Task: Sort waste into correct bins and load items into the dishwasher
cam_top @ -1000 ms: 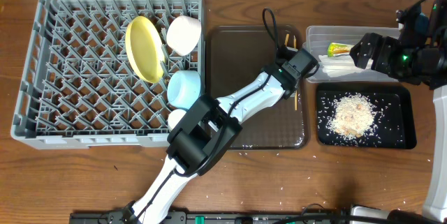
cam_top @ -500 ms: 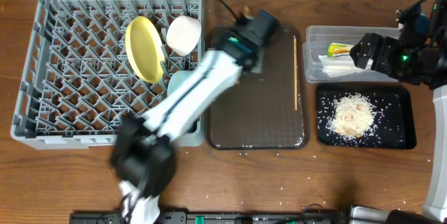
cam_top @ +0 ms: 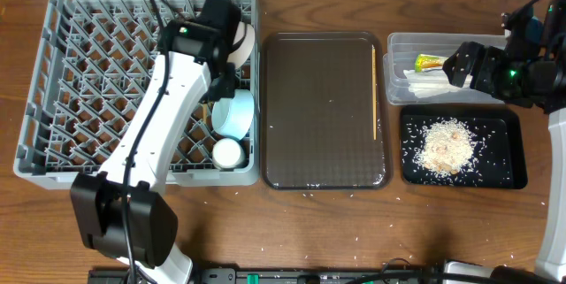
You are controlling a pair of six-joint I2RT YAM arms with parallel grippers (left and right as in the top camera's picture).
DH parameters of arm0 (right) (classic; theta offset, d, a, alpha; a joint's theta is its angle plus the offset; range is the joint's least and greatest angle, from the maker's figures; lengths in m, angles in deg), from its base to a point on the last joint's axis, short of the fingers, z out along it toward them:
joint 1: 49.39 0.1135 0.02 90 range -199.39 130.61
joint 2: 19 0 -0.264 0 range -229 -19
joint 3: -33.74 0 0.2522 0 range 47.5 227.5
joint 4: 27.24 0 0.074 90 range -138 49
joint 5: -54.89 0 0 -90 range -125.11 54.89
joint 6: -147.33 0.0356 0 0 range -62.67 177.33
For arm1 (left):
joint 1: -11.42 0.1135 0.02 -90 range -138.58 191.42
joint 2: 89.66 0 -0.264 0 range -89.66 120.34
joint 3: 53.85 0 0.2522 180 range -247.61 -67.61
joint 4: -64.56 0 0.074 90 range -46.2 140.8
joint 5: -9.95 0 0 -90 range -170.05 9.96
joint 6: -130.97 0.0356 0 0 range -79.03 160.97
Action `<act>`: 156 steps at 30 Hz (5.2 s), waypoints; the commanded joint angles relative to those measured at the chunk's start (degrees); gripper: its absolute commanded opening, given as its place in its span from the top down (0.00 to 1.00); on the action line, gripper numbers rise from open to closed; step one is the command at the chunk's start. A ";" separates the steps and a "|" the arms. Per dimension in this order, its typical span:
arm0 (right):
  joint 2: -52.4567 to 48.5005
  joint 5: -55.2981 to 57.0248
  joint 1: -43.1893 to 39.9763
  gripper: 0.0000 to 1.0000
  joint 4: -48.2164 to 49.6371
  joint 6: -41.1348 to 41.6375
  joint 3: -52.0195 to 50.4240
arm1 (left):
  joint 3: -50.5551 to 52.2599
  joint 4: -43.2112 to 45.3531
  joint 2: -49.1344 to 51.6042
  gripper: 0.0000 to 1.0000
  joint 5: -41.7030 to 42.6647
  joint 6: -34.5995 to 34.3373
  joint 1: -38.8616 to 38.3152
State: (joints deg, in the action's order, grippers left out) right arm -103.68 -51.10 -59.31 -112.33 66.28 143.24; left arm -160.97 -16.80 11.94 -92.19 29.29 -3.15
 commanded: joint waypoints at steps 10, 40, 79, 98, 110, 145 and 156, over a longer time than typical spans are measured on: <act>0.04 0.13 -0.24 0.01 -0.09 0.20 0.52 | 2.62 4.52 0.61 0.39 2.71 0.94 1.01; 0.04 0.13 -0.24 0.01 -0.09 0.20 0.52 | -3.13 24.11 12.41 0.38 10.08 -15.28 -18.53; 0.04 0.13 -0.24 0.01 -0.09 0.20 0.52 | -2.43 49.33 30.73 0.23 13.03 -13.90 -31.17; 0.04 0.13 -0.24 0.01 -0.09 0.20 0.52 | -2.43 51.67 36.87 0.34 1.22 -10.45 -35.45; 0.04 0.13 -0.24 0.01 -0.09 0.22 0.52 | -2.43 49.62 39.91 0.89 -5.53 -11.82 -36.35; 0.04 0.13 -0.24 0.01 -0.09 0.20 0.52 | 0.79 11.65 7.06 0.64 -0.15 -1.01 1.70; 0.04 0.13 -0.24 0.01 -0.09 0.20 0.52 | 0.72 10.56 1.46 0.30 1.64 -1.01 1.64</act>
State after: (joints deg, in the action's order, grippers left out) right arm -103.68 -51.10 -59.31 -112.36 66.28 143.24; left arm -160.12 -5.15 18.52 -91.40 27.89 -1.60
